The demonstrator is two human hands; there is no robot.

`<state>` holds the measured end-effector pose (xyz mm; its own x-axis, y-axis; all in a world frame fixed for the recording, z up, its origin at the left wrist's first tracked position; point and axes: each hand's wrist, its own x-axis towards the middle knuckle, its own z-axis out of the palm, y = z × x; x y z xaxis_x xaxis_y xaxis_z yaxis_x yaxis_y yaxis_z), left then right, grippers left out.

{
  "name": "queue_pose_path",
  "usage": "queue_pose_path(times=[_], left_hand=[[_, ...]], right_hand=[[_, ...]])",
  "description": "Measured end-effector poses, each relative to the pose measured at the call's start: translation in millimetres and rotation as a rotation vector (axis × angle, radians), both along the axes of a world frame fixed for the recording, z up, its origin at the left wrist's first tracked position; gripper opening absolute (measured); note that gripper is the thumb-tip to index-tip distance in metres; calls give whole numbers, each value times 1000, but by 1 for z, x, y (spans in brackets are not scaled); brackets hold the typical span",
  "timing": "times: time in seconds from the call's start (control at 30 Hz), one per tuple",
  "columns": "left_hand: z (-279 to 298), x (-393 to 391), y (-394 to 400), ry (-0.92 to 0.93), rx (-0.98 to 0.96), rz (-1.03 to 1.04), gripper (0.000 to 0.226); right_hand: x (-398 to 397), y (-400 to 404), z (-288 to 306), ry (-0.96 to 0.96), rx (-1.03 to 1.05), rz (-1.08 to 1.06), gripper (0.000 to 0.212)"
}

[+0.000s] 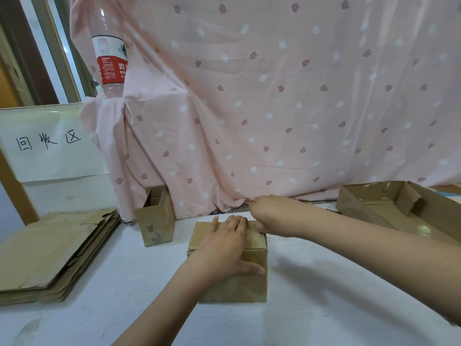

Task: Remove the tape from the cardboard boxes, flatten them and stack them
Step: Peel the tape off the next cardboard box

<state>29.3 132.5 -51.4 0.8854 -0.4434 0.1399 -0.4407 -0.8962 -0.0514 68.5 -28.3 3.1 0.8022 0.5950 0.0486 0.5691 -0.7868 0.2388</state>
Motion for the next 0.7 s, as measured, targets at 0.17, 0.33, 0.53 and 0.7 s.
queue_pose_path(times=[0.17,0.33,0.53,0.7], left_hand=[[-3,-2,1,39,34,30,118],[-6,-2,4,57,12,34,124],[-6,-1,6,74,-17,47,124],[-7,1,6,74,-3,76,122]], right_hand=[[5,3,-5,153,368,-125,13],[8,3,-13,257,665,-274,31],[11,3,-22,405,941,-384,38],[6,-3,-13,503,889,-274,40]])
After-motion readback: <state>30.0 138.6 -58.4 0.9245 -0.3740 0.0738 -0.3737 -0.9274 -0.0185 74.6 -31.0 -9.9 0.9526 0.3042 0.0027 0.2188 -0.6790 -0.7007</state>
